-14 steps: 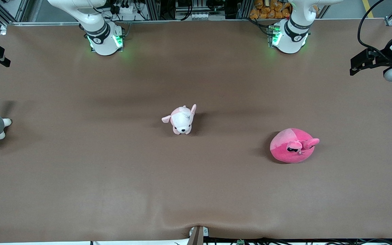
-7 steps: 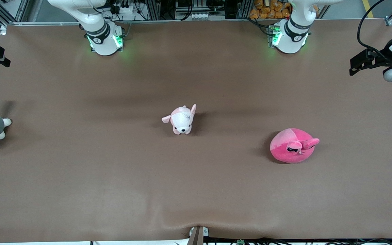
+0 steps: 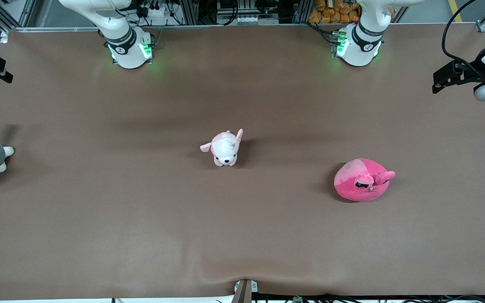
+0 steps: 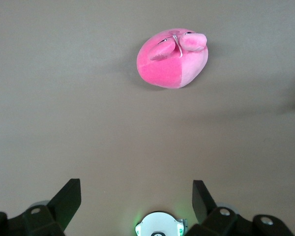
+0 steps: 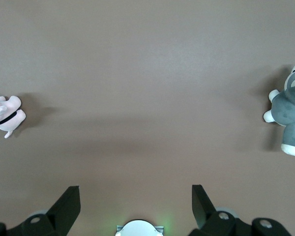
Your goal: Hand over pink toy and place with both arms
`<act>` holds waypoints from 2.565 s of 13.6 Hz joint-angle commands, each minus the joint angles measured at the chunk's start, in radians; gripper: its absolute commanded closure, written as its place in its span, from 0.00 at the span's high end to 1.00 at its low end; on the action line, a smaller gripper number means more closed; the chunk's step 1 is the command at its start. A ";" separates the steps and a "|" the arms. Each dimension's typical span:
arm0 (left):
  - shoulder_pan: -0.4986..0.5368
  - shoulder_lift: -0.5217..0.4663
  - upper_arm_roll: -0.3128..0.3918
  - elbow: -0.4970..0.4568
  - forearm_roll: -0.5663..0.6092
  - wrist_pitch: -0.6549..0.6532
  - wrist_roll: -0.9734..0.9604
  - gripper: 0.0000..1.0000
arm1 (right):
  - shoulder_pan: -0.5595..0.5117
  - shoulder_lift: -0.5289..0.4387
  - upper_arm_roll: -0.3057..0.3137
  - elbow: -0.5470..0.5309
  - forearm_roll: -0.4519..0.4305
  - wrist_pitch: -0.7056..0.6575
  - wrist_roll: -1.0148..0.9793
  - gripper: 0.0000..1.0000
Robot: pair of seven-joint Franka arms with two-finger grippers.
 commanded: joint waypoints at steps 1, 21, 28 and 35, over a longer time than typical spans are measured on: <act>0.004 -0.023 -0.004 -0.019 -0.011 -0.002 0.006 1.00 | -0.018 0.010 0.007 0.020 0.005 -0.015 -0.010 1.00; -0.004 0.095 -0.002 0.019 -0.098 0.003 -0.458 1.00 | -0.021 0.024 0.007 0.022 0.003 -0.015 -0.010 1.00; -0.004 0.235 -0.004 0.056 -0.102 0.093 -0.972 1.00 | -0.019 0.035 0.007 0.023 0.005 -0.015 -0.009 1.00; 0.028 0.263 -0.002 -0.105 -0.167 0.366 -1.418 1.00 | -0.021 0.038 0.007 0.023 0.005 -0.015 -0.010 1.00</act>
